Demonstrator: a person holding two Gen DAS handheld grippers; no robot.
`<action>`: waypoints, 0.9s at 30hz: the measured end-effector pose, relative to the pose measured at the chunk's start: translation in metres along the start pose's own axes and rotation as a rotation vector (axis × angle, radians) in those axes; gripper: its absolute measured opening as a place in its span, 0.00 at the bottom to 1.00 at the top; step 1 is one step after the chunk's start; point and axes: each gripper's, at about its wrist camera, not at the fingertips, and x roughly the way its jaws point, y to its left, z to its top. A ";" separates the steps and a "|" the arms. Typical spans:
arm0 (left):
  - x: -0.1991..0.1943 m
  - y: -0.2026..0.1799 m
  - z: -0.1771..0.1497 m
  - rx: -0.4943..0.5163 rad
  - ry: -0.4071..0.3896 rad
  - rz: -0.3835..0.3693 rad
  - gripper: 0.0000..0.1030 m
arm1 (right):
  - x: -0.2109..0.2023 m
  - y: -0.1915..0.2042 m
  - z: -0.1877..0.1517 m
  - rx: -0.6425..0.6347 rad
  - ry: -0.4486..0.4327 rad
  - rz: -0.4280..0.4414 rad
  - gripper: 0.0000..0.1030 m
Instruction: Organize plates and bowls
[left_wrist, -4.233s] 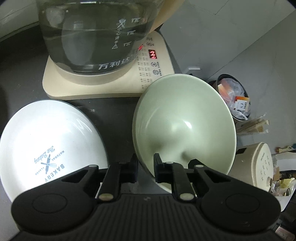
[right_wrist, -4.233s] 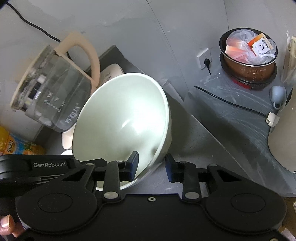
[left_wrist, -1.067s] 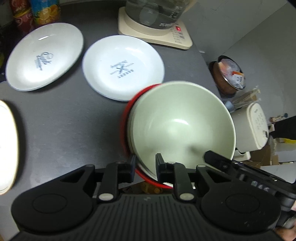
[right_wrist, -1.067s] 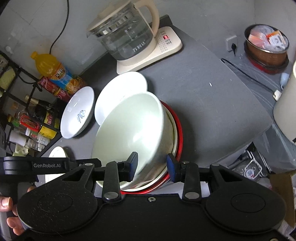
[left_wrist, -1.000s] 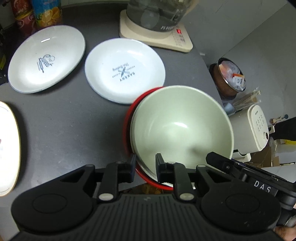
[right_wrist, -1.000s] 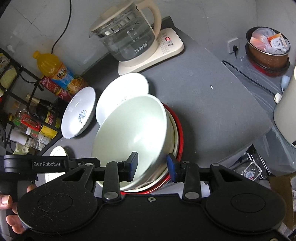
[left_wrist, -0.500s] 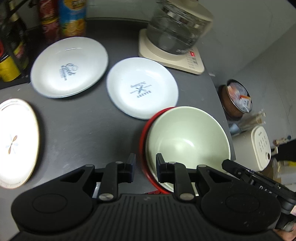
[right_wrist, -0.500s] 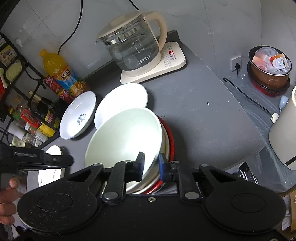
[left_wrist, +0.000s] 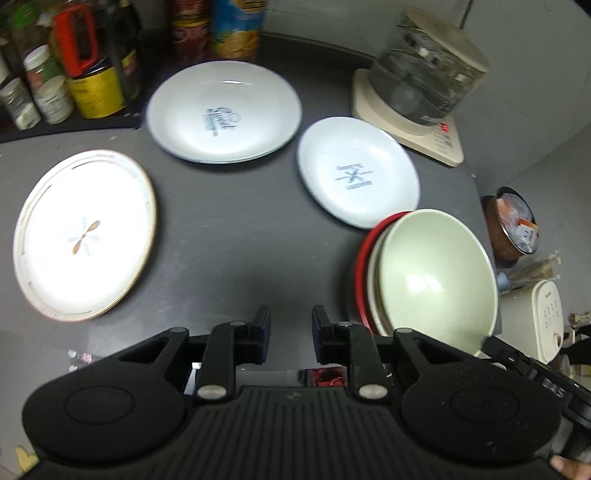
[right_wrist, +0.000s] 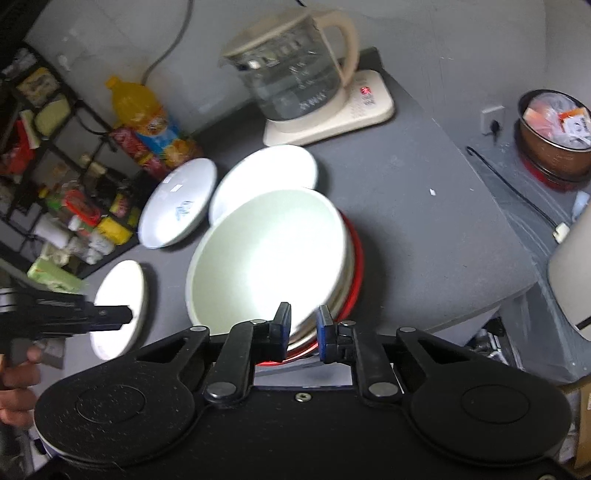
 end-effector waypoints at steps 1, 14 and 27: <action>-0.001 0.002 -0.001 -0.008 -0.006 0.006 0.22 | -0.003 0.002 0.001 0.000 -0.001 0.017 0.26; -0.007 0.035 -0.010 -0.063 -0.036 0.104 0.66 | 0.013 0.061 0.022 -0.139 -0.001 0.073 0.68; -0.019 0.090 -0.004 -0.144 -0.082 0.142 0.70 | 0.051 0.136 0.038 -0.316 0.031 0.101 0.80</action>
